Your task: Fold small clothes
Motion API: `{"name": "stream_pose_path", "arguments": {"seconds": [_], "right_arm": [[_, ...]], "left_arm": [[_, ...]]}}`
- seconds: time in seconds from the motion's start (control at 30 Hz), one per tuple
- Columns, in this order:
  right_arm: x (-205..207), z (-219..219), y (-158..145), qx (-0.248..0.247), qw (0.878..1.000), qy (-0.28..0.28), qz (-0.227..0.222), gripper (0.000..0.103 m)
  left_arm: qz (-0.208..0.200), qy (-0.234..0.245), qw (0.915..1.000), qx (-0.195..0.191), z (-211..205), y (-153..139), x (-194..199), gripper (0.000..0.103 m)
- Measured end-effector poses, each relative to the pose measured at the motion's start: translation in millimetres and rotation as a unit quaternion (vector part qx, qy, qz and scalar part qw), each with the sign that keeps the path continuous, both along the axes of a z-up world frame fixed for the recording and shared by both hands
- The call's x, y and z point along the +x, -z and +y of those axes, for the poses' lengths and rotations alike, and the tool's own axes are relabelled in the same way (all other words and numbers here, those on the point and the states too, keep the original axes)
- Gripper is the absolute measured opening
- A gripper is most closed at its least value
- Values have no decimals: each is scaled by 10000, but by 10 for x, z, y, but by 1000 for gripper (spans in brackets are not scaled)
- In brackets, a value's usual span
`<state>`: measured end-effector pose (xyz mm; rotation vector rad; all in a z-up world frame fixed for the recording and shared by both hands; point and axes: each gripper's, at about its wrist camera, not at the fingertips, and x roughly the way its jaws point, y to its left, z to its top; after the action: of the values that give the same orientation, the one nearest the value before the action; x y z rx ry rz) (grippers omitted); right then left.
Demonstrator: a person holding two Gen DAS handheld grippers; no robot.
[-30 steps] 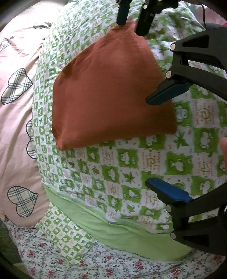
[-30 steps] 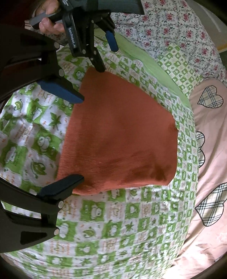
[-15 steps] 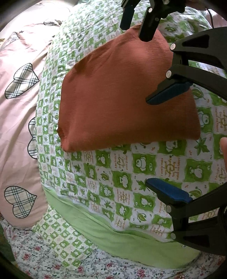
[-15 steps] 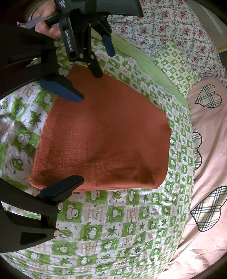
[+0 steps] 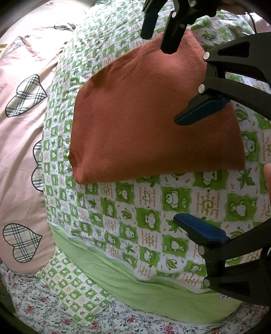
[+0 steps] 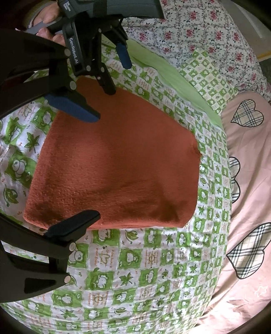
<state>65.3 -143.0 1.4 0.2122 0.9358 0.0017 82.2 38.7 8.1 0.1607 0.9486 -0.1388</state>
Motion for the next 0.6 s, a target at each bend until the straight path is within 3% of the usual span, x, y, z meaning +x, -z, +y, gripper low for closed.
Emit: {"name": "stream_pose_path", "arguments": {"seconds": [0.6], "right_arm": [[-11,35,61,21,10000,9,91,86]], "left_arm": [[5,-74,10000,-53,2,-23,-51,87]]}}
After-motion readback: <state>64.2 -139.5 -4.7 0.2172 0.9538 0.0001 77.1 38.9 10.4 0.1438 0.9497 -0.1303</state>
